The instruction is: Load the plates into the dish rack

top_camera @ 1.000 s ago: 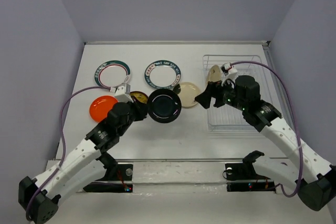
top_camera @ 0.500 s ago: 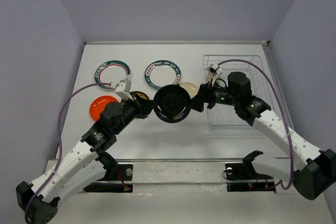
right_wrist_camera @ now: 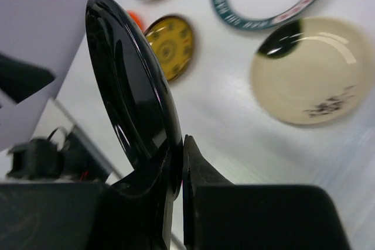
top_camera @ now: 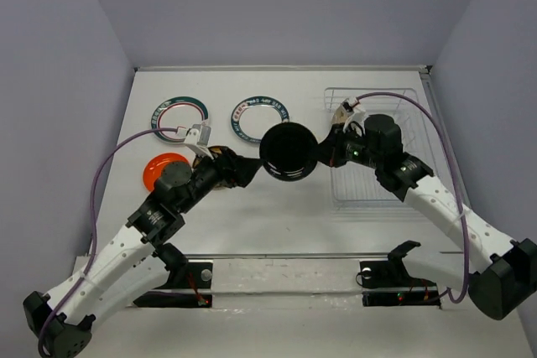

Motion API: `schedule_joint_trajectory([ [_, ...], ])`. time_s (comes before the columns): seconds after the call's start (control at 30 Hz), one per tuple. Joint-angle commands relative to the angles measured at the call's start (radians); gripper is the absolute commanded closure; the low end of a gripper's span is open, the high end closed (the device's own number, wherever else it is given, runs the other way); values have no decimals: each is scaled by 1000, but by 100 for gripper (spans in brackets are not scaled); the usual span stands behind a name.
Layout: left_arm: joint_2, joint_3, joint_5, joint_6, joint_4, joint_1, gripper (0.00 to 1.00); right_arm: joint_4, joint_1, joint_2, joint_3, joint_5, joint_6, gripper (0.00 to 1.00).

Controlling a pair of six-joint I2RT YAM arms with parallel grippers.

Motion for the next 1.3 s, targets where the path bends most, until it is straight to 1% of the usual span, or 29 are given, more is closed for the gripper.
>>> schedule_joint_trajectory([
  [0.0, -29, 119, -96, 84, -88, -3, 10, -100, -26, -83, 166, 568, -80, 93],
  [0.03, -34, 125, -105, 108, -107, -3, 10, -129, -38, -83, 185, 684, -115, 93],
  [0.07, -46, 125, -125, 115, -116, -5, 9, -136, -73, -75, 209, 854, -130, 93],
  [0.13, -66, 98, -140, 116, -116, -3, 9, -134, -115, -63, 231, 1016, -150, 93],
  [0.17, -73, 85, -157, 110, -116, -3, 9, -133, -165, -53, 243, 1041, -156, 93],
  [0.2, -78, 55, -166, 104, -116, -3, 9, -131, -182, -40, 257, 1073, -167, 93],
  [0.23, -87, 41, -178, 95, -116, -5, 9, -122, -196, -8, 280, 1150, -204, 93],
  [0.27, -90, 29, -200, 71, -116, -3, 10, -117, -219, 12, 291, 1190, -225, 93],
  [0.33, -96, -4, -238, 35, -116, -3, 10, -108, -233, 67, 312, 1276, -282, 93],
  [0.37, -98, -13, -257, -15, -116, -3, 10, -99, -233, 84, 314, 1294, -303, 93],
  [0.43, -104, -53, -300, -69, -116, -3, 10, -93, -233, 119, 318, 1311, -340, 93],
  [0.47, -104, -66, -341, -92, -116, -3, 8, -91, -233, 147, 320, 1301, -343, 93],
  [0.53, -104, -99, -367, -137, -142, -3, 7, -93, -233, 173, 315, 1241, -336, 93],
  [0.67, -101, -131, -410, -193, -170, -3, 6, -96, -233, 248, 312, 1230, -342, 93],
  [0.7, -101, -140, -427, -207, -173, -3, 4, -99, -233, 260, 314, 1223, -339, 93],
  [0.73, -103, -158, -441, -258, -191, -3, 1, -112, -233, 280, 318, 1192, -325, 93],
  [0.83, -100, -194, -502, -310, -219, -3, 1, -129, -233, 308, 331, 1149, -295, 93],
  [0.97, -90, -226, -571, -313, -231, -3, 1, -146, -224, 340, 343, 1130, -279, 93],
  [1.1, -77, -261, -600, -322, -231, -3, 1, -154, -213, 353, 343, 1115, -262, 93],
  [1.27, -73, -269, -623, -335, -237, -3, 1, -157, -193, 356, 348, 1152, -262, 93],
])
